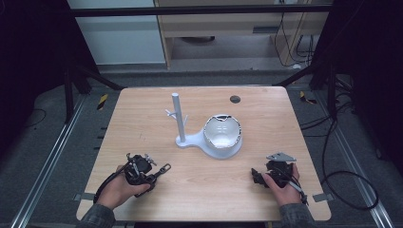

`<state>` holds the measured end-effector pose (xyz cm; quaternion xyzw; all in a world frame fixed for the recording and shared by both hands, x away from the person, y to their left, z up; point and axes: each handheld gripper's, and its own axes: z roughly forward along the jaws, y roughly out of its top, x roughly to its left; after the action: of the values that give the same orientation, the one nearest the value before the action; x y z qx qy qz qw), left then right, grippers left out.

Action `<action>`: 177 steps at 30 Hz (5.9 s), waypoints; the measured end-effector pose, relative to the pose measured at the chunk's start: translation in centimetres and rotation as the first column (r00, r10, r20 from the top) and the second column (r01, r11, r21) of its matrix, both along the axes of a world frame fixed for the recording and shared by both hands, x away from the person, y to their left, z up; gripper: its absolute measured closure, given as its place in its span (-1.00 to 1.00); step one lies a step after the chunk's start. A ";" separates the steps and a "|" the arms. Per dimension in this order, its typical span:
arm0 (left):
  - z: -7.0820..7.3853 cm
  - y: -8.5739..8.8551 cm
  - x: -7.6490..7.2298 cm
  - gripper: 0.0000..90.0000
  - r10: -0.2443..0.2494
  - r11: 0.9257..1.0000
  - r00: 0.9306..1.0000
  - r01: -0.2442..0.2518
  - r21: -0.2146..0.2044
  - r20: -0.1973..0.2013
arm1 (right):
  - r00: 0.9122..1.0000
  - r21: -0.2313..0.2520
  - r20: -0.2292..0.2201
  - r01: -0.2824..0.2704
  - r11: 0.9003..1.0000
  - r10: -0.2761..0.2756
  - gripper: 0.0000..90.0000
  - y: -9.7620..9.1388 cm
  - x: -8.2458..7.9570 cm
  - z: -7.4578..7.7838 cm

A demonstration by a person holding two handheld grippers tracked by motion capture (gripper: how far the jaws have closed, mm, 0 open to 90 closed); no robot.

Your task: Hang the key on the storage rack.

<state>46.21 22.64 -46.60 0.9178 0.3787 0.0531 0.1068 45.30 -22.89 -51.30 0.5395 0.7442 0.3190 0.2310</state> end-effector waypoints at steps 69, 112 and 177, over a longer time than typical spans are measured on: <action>8.5 3.6 0.3 0.09 0.121 0.969 0.931 -0.035 -0.244 0.344 | 1.000 0.001 -0.001 0.001 1.000 -0.001 -0.99 0.0 0.0 0.0; 16.1 3.8 -0.3 0.09 0.165 0.935 0.842 0.032 -0.353 0.513 | 1.000 0.001 0.000 0.000 1.000 0.000 -0.99 0.0 0.0 0.0; 20.4 1.0 -0.5 0.09 0.128 0.923 0.810 0.113 -0.367 0.572 | 1.000 0.000 -0.001 0.000 1.000 0.000 -0.99 0.0 0.0 0.0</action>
<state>45.66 23.64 -26.21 0.8158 0.3337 0.2585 0.3954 45.28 -22.88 -51.29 0.5398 0.7441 0.3189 0.2307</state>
